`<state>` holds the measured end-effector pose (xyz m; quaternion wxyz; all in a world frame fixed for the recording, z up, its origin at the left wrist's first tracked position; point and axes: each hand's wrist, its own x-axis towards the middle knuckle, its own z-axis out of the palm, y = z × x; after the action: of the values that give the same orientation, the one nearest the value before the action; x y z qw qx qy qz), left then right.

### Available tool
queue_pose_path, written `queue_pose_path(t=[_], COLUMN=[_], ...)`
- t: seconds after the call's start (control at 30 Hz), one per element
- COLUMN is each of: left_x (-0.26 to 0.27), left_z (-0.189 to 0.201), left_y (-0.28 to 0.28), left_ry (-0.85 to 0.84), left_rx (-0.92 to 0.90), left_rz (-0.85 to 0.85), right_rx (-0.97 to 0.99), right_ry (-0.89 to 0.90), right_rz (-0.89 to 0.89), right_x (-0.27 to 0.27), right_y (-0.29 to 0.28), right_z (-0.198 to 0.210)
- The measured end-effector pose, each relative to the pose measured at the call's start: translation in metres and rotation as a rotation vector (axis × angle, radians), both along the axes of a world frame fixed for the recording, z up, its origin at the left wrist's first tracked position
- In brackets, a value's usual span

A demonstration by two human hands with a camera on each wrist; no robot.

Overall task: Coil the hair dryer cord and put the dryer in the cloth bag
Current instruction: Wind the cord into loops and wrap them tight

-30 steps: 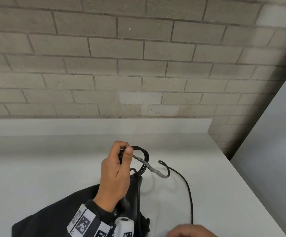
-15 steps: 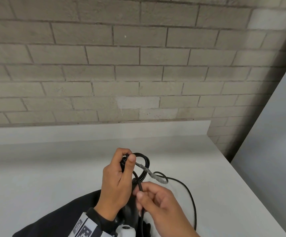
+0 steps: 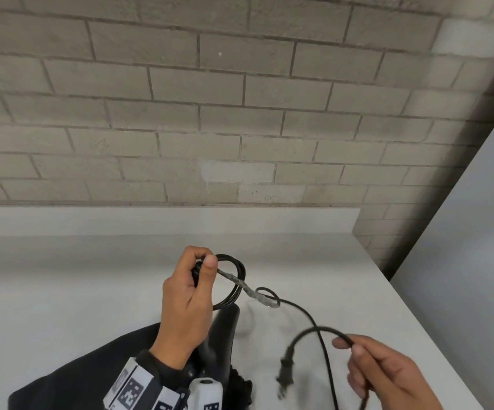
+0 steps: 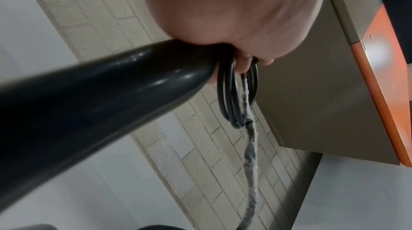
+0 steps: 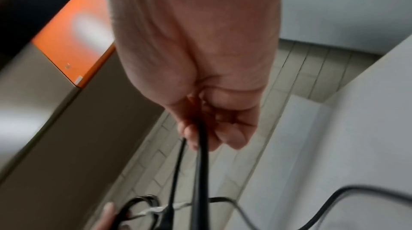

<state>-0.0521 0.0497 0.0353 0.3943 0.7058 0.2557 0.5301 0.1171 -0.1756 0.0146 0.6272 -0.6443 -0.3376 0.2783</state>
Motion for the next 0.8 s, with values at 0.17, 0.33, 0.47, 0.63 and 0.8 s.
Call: queue_pose_path(t=[0.17,0.33,0.47,0.63,0.8], left_x=[-0.001,0.0,0.003,0.002,-0.002], left_z=[-0.001,-0.003,-0.002,-0.004,-0.005], left_y=[-0.003,-0.01,-0.017,-0.016,-0.014], left_ry=[-0.013,0.0,0.032,0.04,0.035], left_rx=[-0.023,-0.013,0.026,0.051,0.066], left_rz=[-0.042,-0.09,-0.108,-0.074,-0.022], right_rx=[-0.446,-0.524,-0.241,-0.191,0.086], right_ry=[-0.298,-0.67,-0.781,-0.7,-1.008], right_rz=[-0.017,-0.128,0.025,0.249,0.059], right_x=[0.025,0.01,-0.017,-0.04,-0.041], right_y=[0.001,0.03,0.062,0.082,0.068], right_z=[-0.049,-0.059,-0.031,-0.009,0.015])
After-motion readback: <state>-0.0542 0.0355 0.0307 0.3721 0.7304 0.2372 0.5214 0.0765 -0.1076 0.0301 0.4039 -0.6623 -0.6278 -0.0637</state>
